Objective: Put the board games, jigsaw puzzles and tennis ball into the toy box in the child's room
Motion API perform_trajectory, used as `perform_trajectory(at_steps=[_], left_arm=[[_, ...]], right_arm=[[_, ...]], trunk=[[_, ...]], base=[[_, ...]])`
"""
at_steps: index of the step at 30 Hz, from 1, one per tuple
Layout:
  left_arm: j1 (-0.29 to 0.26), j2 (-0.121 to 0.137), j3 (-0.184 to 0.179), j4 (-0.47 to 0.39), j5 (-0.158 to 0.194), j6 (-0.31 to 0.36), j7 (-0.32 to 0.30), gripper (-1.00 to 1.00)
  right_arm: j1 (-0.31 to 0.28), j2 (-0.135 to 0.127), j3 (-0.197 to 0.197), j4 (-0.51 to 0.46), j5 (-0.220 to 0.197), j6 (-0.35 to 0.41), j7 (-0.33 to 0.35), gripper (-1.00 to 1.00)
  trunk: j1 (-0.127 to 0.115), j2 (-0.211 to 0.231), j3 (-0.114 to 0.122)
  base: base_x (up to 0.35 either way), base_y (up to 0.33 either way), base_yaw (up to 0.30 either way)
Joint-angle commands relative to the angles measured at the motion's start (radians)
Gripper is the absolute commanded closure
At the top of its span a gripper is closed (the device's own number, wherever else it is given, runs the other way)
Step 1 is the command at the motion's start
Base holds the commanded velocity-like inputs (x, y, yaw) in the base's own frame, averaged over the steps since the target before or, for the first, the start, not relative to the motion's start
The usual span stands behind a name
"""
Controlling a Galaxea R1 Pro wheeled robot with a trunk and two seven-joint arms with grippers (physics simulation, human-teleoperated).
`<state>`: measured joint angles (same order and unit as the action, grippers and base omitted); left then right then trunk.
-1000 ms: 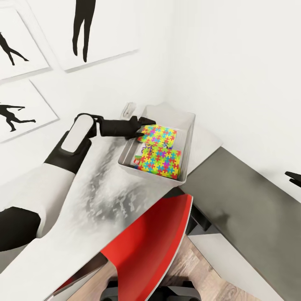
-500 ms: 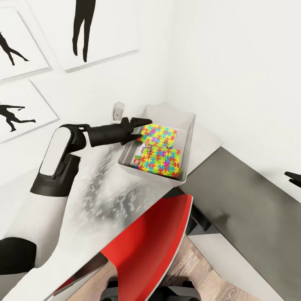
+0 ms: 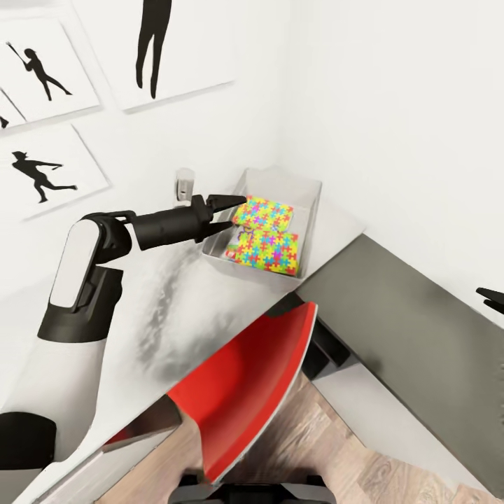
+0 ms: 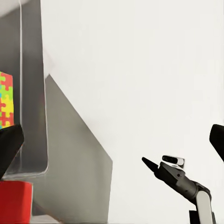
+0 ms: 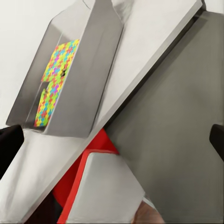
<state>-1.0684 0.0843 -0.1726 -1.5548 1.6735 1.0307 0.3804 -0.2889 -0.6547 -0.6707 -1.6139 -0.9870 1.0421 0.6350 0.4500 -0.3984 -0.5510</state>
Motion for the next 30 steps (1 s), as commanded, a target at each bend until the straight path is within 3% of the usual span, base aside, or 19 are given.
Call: perform_trajectory(at_steps=[1, 20, 30], left_arm=[[-0.001, 0.001, -0.001, -0.001, 0.010, 0.000, 0.010, -1.00], [0.007, 0.003, 0.002, -0.021, 0.011, 0.000, 0.011, -1.00], [0.017, 0.002, 0.000, -0.044, 0.011, 0.000, 0.011, -1.00]], right_arm=[[-0.001, 0.000, -0.001, 0.000, 0.005, 0.005, 0.006, -1.00], [-0.001, -0.003, -0.007, 0.000, 0.005, 0.005, 0.006, -1.00], [-0.001, -0.004, -0.007, 0.000, 0.005, 0.005, 0.004, -1.00]], trunk=[[0.000, -0.002, 0.000], [0.000, -0.002, 0.030], [0.000, -0.002, 0.046]], base=[[-0.323, 0.000, 0.000], [-0.327, 0.000, -0.057], [-0.116, 0.000, -0.109]])
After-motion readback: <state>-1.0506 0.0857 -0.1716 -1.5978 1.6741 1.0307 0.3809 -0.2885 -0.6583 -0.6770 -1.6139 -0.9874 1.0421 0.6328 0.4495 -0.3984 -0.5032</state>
